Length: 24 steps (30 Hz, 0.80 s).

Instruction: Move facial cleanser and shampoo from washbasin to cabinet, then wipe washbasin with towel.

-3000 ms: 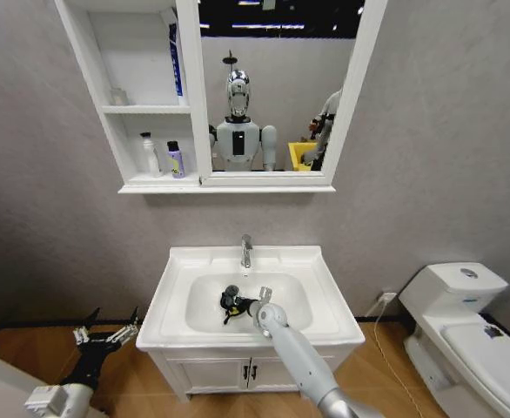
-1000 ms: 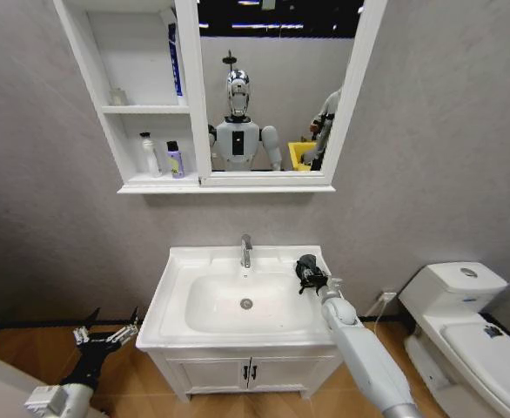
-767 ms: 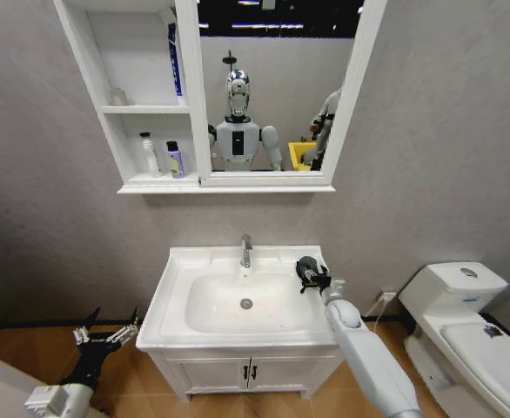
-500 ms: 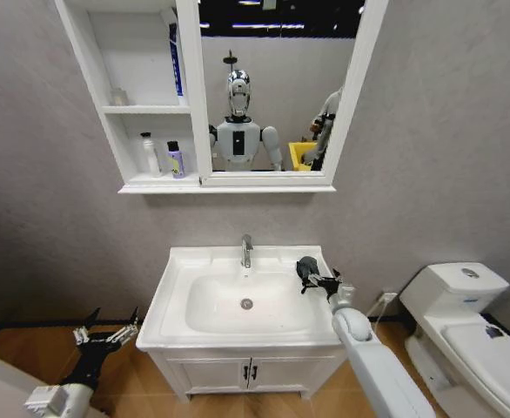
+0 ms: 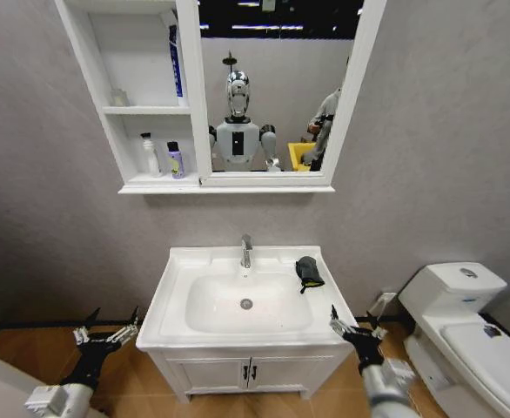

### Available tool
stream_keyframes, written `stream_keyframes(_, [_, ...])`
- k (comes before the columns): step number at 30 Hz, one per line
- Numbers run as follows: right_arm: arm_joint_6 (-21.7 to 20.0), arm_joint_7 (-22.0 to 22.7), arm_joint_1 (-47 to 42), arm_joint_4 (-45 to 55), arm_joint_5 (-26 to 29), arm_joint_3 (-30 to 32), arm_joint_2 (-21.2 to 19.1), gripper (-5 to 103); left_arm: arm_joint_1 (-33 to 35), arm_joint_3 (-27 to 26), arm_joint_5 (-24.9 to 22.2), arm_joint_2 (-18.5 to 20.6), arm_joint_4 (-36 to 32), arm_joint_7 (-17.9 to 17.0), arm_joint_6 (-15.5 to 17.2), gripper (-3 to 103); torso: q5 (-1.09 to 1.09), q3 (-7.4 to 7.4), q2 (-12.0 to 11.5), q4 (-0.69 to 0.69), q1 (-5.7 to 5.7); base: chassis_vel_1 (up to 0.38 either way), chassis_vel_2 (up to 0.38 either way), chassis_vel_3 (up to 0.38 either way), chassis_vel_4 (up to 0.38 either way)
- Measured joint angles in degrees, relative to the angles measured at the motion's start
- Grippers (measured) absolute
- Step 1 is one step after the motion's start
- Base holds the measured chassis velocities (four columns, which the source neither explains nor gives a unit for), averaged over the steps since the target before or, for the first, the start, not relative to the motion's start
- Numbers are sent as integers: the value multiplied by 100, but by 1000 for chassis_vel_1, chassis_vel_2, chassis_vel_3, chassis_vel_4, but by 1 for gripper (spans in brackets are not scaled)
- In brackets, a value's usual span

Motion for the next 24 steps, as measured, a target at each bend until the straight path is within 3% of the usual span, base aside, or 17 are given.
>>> stream_keyframes(2, [155, -176, -541, 508, -42, 156, 32, 100, 0, 0, 0, 0, 0, 0, 0, 100, 0, 1, 0, -1, 1, 0, 0, 0, 0])
stream_keyframes(7, [-278, -293, -717, 1033, 268, 169, -30, 100, 0, 0, 0, 0, 0, 0, 0, 100, -1, 1, -1, 0, 2, 0, 0, 0, 0])
stream_keyframes(11, [-442, -436, -763, 1065, 143, 135, -20, 100, 0, 0, 0, 0, 0, 0, 0, 100, 0, 2, -1, -1, 2, 0, 0, 0, 0])
stream_keyframes(24, [-278, -584, -692, 1024, -55, 173, -42, 100, 0, 0, 0, 0, 0, 0, 0, 100, 0, 2, -1, -1, 2, 0, 0, 0, 0])
